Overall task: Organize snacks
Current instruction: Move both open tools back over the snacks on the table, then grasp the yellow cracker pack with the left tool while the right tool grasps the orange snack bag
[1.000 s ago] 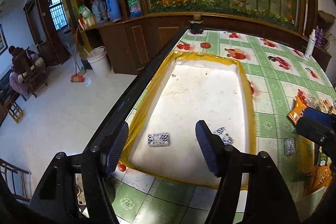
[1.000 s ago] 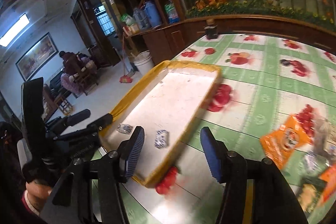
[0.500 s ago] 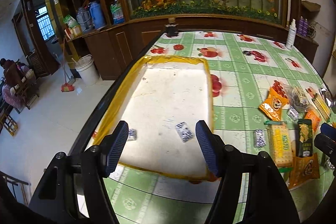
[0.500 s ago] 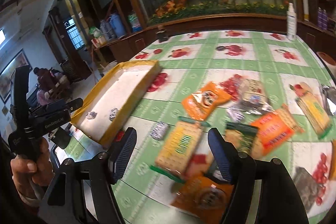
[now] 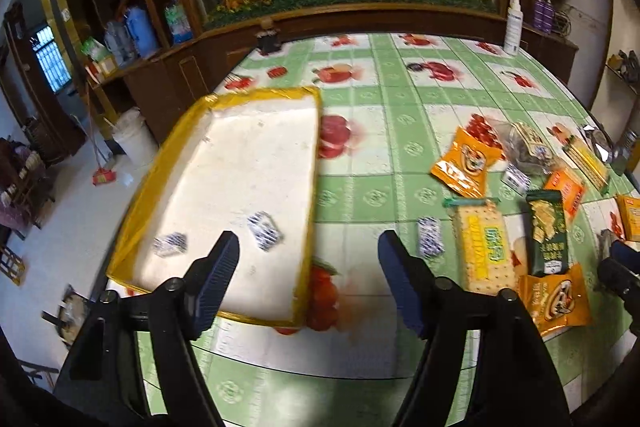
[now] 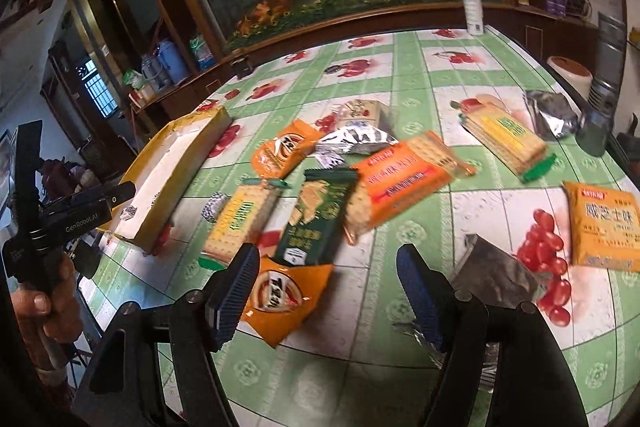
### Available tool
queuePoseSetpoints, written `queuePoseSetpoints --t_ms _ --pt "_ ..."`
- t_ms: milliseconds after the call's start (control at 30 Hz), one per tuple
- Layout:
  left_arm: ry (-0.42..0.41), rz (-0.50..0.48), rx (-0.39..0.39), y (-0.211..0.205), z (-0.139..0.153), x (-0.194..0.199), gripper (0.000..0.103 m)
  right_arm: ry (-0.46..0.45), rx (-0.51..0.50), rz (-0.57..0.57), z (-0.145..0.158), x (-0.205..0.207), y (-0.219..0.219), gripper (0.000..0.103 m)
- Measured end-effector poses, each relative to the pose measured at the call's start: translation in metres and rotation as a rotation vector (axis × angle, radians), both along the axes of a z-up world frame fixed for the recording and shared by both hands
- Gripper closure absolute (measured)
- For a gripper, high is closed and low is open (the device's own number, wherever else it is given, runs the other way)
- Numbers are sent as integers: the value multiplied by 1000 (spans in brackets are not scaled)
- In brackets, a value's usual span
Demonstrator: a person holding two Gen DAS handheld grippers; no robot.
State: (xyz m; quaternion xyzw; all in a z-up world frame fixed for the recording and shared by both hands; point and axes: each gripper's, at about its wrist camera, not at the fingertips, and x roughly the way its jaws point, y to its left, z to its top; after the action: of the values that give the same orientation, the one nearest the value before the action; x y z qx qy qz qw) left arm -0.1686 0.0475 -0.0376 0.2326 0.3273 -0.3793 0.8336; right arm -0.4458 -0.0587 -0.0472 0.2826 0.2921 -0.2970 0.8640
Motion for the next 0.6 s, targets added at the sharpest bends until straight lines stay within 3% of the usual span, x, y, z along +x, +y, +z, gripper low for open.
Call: queuePoseSetpoints --t_ms 100,267,467,600 --pt "72 -48 27 -10 -14 -9 30 1 14 3 -5 -3 -2 29" --pt "118 -123 66 -29 -28 -27 30 11 17 34 -8 6 2 29" --pt "245 -242 75 -56 -31 -41 30 33 38 149 -16 29 13 27" --pt "237 -282 113 -80 -38 -49 30 49 39 200 -18 37 13 21"
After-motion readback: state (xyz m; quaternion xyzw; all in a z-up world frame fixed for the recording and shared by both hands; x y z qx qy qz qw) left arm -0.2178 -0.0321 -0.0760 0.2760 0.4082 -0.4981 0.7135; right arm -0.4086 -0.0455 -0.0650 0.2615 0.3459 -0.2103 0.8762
